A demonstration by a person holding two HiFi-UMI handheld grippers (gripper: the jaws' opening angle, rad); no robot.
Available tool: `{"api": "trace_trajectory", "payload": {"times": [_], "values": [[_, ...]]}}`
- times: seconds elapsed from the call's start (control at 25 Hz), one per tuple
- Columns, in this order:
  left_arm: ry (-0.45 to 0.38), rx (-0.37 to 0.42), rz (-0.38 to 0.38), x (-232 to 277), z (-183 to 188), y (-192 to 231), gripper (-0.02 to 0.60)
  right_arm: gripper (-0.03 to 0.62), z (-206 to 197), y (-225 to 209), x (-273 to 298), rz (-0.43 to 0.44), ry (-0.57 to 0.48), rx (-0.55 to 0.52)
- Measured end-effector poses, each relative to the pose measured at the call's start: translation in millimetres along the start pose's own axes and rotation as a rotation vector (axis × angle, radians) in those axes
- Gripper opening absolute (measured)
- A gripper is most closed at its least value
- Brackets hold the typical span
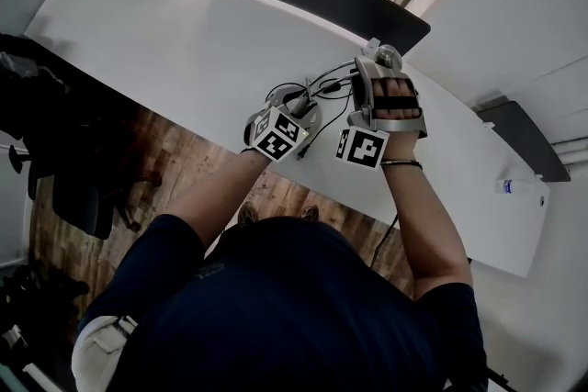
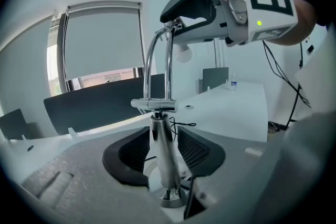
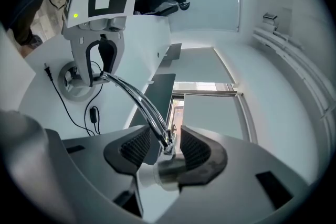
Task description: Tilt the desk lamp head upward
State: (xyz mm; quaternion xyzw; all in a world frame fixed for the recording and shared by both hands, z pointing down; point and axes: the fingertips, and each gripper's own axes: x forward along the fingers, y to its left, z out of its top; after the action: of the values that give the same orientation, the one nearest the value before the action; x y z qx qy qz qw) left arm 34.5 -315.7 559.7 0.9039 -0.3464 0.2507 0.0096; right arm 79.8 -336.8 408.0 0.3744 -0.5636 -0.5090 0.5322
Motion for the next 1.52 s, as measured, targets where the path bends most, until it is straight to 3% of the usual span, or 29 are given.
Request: {"api": "trace_trajectory", "payload": {"times": [0.32, 0.56, 0.72, 1.04, 1.24, 1.52], "values": [[-0.116, -0.085, 0.026, -52, 20, -10, 0.15, 0.175, 0, 3, -44, 0.006, -0.003, 0.25], [-0.252, -0.163, 0.026, -95, 56, -16, 0.096, 0.147, 11, 6, -77, 0.083, -0.067, 0.651], [-0.31, -0.162, 0.003, -118, 78, -27, 0.076, 0.112, 20, 4, -97, 0.093, -0.104, 0.804], [-0.331, -0.207, -0.042, -140, 83, -50, 0.037, 0.043, 39, 29, -118, 0.192, -0.168, 1.084], [-0.338, -0.209, -0.067, -145, 80, -63, 0.012, 0.028, 46, 51, -127, 0.266, -0.18, 1.173], [-0.323, -0.228, -0.075, -147, 69, -74, 0.008, 0.012, 58, 69, -138, 0.34, -0.248, 1.434]]}}
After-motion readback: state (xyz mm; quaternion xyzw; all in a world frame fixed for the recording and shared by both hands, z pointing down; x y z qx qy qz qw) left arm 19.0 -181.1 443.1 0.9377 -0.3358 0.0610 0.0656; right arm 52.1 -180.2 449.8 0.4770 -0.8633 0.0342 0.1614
